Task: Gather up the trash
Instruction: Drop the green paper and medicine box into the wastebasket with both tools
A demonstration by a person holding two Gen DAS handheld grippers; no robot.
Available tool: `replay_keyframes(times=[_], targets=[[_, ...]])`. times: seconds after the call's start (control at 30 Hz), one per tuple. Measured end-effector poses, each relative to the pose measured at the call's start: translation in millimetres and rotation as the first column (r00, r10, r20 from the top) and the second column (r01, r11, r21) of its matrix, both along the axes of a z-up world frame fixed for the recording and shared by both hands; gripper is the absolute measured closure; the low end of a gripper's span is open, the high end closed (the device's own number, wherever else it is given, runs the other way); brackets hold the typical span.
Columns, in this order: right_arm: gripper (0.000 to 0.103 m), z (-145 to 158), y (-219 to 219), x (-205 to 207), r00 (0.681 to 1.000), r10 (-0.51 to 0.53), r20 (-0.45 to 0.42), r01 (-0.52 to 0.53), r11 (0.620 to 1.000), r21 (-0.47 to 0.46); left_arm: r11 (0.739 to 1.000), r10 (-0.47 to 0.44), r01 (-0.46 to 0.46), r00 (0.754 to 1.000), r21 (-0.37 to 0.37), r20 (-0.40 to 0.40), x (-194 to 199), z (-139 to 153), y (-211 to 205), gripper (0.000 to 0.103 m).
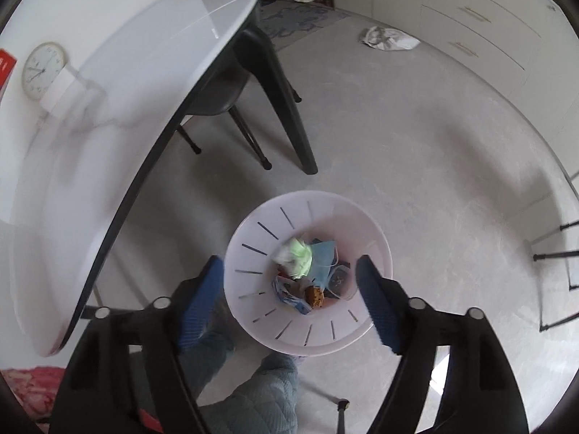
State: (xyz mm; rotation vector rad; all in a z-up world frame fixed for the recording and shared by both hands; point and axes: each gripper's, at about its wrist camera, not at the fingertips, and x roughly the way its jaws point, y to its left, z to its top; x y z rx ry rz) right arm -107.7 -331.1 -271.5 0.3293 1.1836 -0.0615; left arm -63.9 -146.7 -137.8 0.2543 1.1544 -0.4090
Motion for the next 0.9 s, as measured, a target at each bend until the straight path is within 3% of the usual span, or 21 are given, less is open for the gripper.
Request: replay_keyframes(times=[0.1,0.3,0.47,0.67,0.9], targets=[[0.014,9,-10,-7,0.998,-0.055,0.007,0.055,0.998,0.010,1.000,-0.022,0.022,1.000,0.001,-0.011,-12,-1,-29,0.021],[0.009,46,-48,-40,0.980,-0.195,0.045,0.196,0.981,0.000,0.991,-0.133,0.131,0.989,-0.034,-0.065,-12,-17,-74,0.020],[0.004,70,-79,-74,0.952,-0.299,0.072,0.303,0.951,-0.057,0.972,-0.233,0.226,0.962,-0.059,-0.143,-8,-59,-115,0.020],[0.004,61,-102,-97,0.924,-0.382,0.034,0.383,0.922,-0.058,0.960,-0.273,0.279,0.931,-0.010,-0.244,-12,-110,-144,0.014],[0.004,57,-98,-98,0.921,-0.389,0.009,0.389,0.921,-0.029,0.968,-0.252,0.245,0.936,-0.058,-0.245,-17,-97,-134,0.012]])
